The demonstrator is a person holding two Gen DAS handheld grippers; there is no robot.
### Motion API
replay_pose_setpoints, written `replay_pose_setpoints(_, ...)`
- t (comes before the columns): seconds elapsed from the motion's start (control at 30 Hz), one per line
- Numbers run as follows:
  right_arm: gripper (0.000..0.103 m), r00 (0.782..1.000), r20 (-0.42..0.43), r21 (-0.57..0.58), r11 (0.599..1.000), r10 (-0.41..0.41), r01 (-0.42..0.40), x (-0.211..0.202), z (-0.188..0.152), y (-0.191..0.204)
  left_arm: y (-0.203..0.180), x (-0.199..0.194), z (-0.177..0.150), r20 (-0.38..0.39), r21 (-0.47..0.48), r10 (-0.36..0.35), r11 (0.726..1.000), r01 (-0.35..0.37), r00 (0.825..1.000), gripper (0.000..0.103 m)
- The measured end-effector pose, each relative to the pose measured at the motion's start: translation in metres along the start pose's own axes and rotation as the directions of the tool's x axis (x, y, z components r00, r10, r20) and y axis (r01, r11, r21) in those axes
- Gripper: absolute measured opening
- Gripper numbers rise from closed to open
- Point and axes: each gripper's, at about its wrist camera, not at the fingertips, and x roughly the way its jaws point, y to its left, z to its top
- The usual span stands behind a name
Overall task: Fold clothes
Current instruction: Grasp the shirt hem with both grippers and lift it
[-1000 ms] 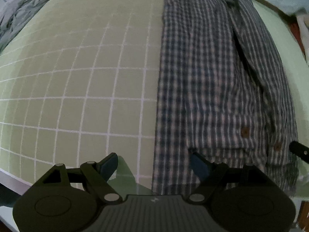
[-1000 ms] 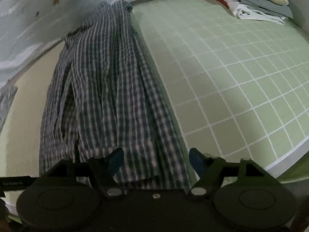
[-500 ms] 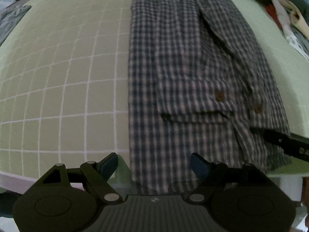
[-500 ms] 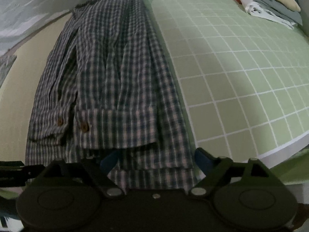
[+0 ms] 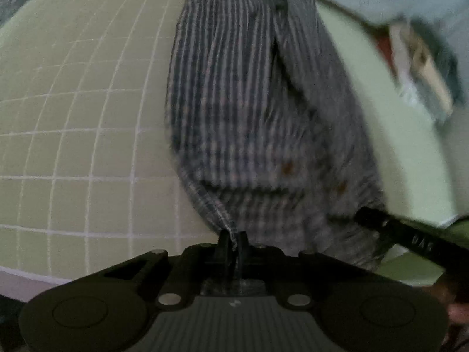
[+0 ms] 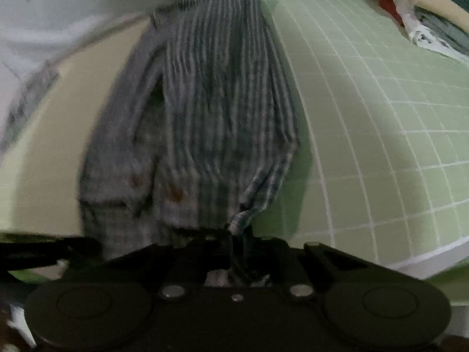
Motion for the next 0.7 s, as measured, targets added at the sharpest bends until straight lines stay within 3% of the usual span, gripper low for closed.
replay_pose_setpoints(0.17,0.005,0.991,0.12,0.026,0.998,0.055,-0.058,-0.012,0.048,0.0,0.004,-0.042,0.047,0.153,-0.113,-0.101,0.986,0.119,0.983,0.005)
replay_pose_setpoints(0.4,0.005,0.952,0.285,0.041,0.99,0.114,-0.131,-0.025,0.117,0.0,0.008,-0.068,0.12,0.333,-0.187,-0.11,0.966,0.18,0.936,0.005)
replay_pose_setpoints(0.53,0.005,0.922,0.362,0.048,0.985,0.137,-0.165,-0.028,0.154,0.001,0.022,-0.066,0.148,0.361,-0.208,-0.099,0.961,0.183,0.927,0.005)
replay_pose_setpoints(0.7,0.005,0.938,0.327,0.07,0.987,0.116,-0.146,0.006,0.181,0.0,0.028,-0.04,0.178,0.334,-0.239,-0.081,0.957,0.167,0.939,0.005)
